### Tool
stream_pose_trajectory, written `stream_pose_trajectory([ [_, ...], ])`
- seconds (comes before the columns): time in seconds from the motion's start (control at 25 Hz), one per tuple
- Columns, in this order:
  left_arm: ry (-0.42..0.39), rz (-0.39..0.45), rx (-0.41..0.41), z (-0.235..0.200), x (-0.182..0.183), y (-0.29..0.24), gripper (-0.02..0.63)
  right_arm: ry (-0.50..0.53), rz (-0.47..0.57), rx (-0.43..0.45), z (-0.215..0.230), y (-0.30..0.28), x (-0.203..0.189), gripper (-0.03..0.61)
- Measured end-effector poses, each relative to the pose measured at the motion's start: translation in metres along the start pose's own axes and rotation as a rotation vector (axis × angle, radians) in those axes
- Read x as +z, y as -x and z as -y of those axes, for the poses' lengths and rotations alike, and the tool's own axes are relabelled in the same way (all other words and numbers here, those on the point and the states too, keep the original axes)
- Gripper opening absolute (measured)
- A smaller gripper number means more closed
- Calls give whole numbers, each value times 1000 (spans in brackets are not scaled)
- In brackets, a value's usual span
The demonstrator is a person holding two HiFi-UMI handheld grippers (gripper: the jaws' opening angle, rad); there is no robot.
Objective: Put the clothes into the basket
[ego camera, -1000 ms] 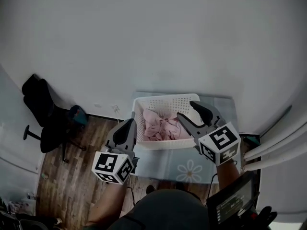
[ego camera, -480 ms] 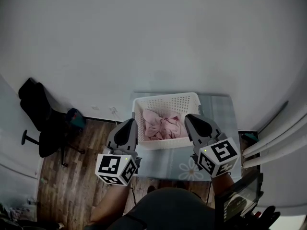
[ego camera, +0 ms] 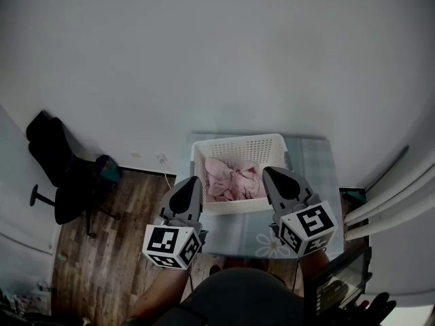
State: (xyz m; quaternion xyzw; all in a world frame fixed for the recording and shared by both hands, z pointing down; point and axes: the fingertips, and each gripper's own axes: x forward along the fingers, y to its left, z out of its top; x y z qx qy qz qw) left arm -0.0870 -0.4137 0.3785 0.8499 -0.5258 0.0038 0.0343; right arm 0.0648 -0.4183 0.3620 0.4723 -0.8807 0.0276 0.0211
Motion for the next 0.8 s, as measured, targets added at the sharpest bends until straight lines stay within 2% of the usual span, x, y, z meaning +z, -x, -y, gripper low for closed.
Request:
stream_pose_trajectory([
  [0.8, 2, 8, -5, -3, 3, 1, 3, -5, 28, -3, 3, 3, 11, 12],
])
